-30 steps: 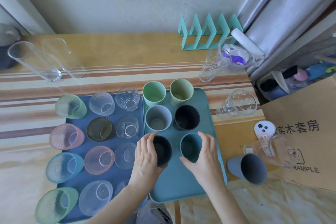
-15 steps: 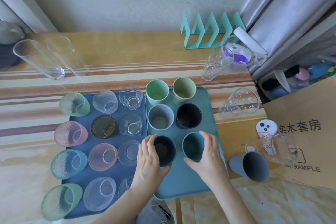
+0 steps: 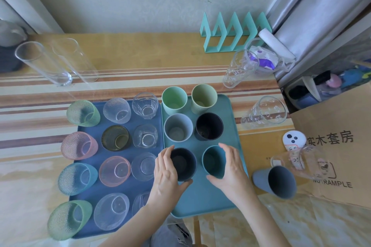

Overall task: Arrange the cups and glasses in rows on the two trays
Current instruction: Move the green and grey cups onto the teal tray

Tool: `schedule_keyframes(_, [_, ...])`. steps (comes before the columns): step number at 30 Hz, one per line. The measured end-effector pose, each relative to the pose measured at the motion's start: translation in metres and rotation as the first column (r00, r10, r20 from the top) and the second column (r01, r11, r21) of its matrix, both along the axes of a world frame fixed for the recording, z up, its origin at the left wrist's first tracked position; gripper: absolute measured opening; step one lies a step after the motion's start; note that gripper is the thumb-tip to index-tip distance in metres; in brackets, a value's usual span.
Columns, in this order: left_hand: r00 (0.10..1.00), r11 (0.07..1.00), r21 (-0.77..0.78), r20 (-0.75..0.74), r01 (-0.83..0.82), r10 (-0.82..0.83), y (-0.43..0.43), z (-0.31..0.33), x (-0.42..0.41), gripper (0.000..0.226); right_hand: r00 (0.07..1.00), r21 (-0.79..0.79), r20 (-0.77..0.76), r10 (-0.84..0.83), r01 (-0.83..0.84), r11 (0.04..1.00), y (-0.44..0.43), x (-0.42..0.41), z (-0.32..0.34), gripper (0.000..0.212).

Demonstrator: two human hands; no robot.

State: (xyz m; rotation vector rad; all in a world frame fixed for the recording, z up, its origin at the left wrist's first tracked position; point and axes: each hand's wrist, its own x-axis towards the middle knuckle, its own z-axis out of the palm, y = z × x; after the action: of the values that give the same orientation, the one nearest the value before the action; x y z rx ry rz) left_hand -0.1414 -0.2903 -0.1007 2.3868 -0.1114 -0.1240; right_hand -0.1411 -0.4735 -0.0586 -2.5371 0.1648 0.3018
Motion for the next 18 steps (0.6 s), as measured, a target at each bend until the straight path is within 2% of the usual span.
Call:
schedule_keyframes(2, [1.0, 1.0, -0.001, -0.018, -0.001, 0.001, 0.001, 0.001, -0.002, 0.108, 1.0, 0.011, -0.026, 0.017, -0.017, 1.0, 0.0, 0.001, 0.001, 0.091])
schedule_keyframes(4, [1.0, 1.0, -0.004, -0.015, 0.004, -0.004, 0.001, 0.006, -0.004, 0.107, 0.995, 0.051, -0.099, 0.004, 0.001, 0.999, -0.001, 0.001, 0.004, 0.107])
schedule_keyframes(6, [1.0, 0.999, -0.037, 0.029, 0.004, -0.003, 0.002, 0.016, -0.005, 0.096, 0.988, 0.152, -0.143, -0.058, 0.08, 0.985, -0.003, 0.003, 0.014, 0.116])
schedule_keyframes(8, [0.997, 0.997, -0.076, 0.083, -0.005, 0.012, 0.007, 0.028, 0.004, 0.081, 0.984, 0.231, -0.099, -0.149, 0.169, 0.958, -0.008, 0.012, 0.026, 0.111])
schedule_keyframes(10, [0.992, 0.996, -0.082, 0.12, -0.026, 0.036, 0.012, 0.034, 0.022, 0.072, 0.98, 0.215, -0.019, -0.197, 0.196, 0.957, -0.011, 0.031, 0.031, 0.103])
schedule_keyframes(12, [0.991, 0.997, -0.061, 0.124, -0.048, 0.056, 0.014, 0.037, 0.047, 0.07, 0.985, 0.166, 0.017, -0.171, 0.165, 0.972, -0.008, 0.055, 0.028, 0.098])
schedule_keyframes(18, [0.997, 0.998, 0.055, 0.068, 0.018, -0.022, 0.003, 0.034, 0.091, 0.08, 0.997, 0.033, -0.059, -0.054, 0.056, 0.998, 0.009, 0.095, 0.008, 0.098])
